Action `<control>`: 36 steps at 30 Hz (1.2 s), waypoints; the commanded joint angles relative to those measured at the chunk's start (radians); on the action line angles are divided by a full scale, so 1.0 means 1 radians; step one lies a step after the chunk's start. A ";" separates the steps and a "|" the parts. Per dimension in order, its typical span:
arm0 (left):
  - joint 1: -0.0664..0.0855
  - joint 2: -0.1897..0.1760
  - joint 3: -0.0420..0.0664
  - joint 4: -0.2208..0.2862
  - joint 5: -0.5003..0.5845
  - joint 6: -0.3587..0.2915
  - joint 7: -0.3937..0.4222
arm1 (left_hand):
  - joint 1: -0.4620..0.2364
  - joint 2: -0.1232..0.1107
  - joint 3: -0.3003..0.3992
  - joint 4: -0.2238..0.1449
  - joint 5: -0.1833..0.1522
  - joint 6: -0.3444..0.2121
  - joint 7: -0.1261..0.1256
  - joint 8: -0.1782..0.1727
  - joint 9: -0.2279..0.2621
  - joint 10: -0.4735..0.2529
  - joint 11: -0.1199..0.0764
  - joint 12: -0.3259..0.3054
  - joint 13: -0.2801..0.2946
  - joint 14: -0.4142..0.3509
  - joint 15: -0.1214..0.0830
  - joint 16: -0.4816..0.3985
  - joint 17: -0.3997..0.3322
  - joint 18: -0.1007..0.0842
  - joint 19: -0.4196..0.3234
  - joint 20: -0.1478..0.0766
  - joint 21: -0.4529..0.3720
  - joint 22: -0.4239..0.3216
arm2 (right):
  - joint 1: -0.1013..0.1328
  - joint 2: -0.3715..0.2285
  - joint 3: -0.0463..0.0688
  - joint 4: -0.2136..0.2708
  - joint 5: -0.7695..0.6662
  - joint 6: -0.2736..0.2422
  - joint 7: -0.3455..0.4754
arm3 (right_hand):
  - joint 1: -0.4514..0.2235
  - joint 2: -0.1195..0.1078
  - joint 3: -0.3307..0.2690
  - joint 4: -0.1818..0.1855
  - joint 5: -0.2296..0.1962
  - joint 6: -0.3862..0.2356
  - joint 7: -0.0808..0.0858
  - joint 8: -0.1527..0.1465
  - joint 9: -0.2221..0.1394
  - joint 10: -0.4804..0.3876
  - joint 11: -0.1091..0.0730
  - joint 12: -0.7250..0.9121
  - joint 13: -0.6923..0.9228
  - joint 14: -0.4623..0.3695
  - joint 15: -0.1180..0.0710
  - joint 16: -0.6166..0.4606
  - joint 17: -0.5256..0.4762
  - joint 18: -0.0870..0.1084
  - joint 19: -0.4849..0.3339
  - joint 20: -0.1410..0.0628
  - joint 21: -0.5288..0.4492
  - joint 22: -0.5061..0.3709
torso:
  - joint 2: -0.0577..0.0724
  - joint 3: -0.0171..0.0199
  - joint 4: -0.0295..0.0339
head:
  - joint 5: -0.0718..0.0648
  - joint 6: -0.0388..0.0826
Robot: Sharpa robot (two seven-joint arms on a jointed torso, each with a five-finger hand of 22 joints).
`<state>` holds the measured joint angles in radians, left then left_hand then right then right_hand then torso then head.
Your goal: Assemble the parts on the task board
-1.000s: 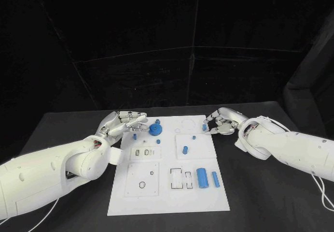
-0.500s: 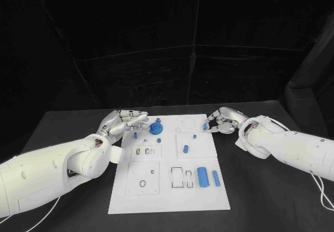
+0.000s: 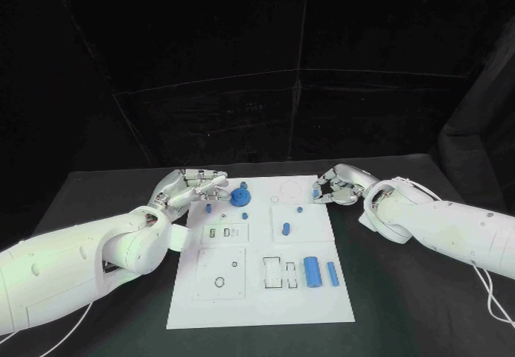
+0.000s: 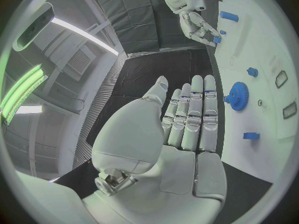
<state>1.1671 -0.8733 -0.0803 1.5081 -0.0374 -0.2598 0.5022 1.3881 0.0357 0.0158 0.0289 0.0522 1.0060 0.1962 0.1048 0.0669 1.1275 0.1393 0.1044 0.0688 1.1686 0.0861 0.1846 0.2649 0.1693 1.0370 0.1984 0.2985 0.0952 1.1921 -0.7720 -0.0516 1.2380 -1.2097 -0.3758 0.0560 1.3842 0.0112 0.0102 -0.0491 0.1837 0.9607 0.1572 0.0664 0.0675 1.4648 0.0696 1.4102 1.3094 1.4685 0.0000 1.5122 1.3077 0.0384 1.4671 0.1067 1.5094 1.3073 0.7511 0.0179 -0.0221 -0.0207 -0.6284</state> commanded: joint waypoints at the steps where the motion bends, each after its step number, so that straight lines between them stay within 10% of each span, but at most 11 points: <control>1: 0.001 -0.002 0.001 0.004 0.001 0.011 0.004 | 0.004 0.008 0.001 -0.005 -0.002 0.005 0.003 -0.007 0.000 0.007 0.000 -0.005 -0.001 0.005 0.002 -0.007 0.002 0.014 0.006 -0.002 -0.004 -0.002 | 0.002 0.002 0.000 -0.002 0.001 0.001 -0.005 | -0.004 0.013 0.011 -0.002 -0.009 0.014 0.001 0.008 0.001 0.010 0.000 0.007 0.137 0.072 -0.005 0.002 0.118 -0.003 0.018 -0.004 -0.001 0.107 | 0.000 0.0004 -0.0005 | -0.002 0.000; 24: 0.001 -0.007 0.000 0.004 0.001 0.008 0.003 | 0.004 0.009 0.003 -0.007 -0.002 0.003 0.005 -0.009 -0.001 0.006 0.001 -0.008 -0.002 0.006 0.002 -0.008 0.003 0.014 0.007 -0.002 -0.004 -0.002 | 0.002 0.010 0.000 -0.010 0.000 0.027 -0.020 | -0.017 0.040 0.068 -0.027 -0.033 0.098 -0.022 0.025 0.003 0.018 -0.020 0.016 0.145 0.074 -0.021 0.003 0.125 -0.005 0.022 -0.016 0.002 0.115 | 0.000 0.0021 -0.0013 | 0.004 -0.004; 36: 0.001 -0.008 0.000 0.004 0.001 0.008 0.003 | 0.004 0.009 0.003 -0.007 -0.002 0.003 0.005 -0.009 -0.001 0.006 0.001 -0.008 -0.002 0.006 0.002 -0.008 0.003 0.014 0.007 -0.002 -0.004 -0.002 | 0.002 0.010 0.001 -0.005 0.027 -0.042 -0.012 | -0.046 0.065 0.114 -0.023 -0.022 0.129 -0.034 0.024 0.001 0.030 -0.030 0.030 0.157 0.076 -0.031 0.006 0.133 -0.008 0.031 -0.027 0.008 0.129 | -0.001 0.0022 -0.0006 | 0.001 -0.006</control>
<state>1.1670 -0.8802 -0.0806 1.5097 -0.0373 -0.2599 0.4995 1.3881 0.0357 0.0186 0.0262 0.0522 1.0059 0.1963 0.0979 0.0669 1.1275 0.1394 0.1003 0.0688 1.1686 0.0862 0.1811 0.2665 0.1693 1.0370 0.1984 0.2985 0.0946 1.1922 -0.7613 -0.0514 1.2280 -1.2019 -0.3747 0.0373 1.3432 0.0677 0.1194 -0.0725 0.1524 1.0805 0.1268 0.0882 0.0661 1.4668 0.0461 1.4370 1.3081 1.4652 -0.0254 1.5122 1.3074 0.0384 1.4672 0.0856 1.5139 1.3078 0.7509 0.0200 -0.0232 -0.0192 -0.6346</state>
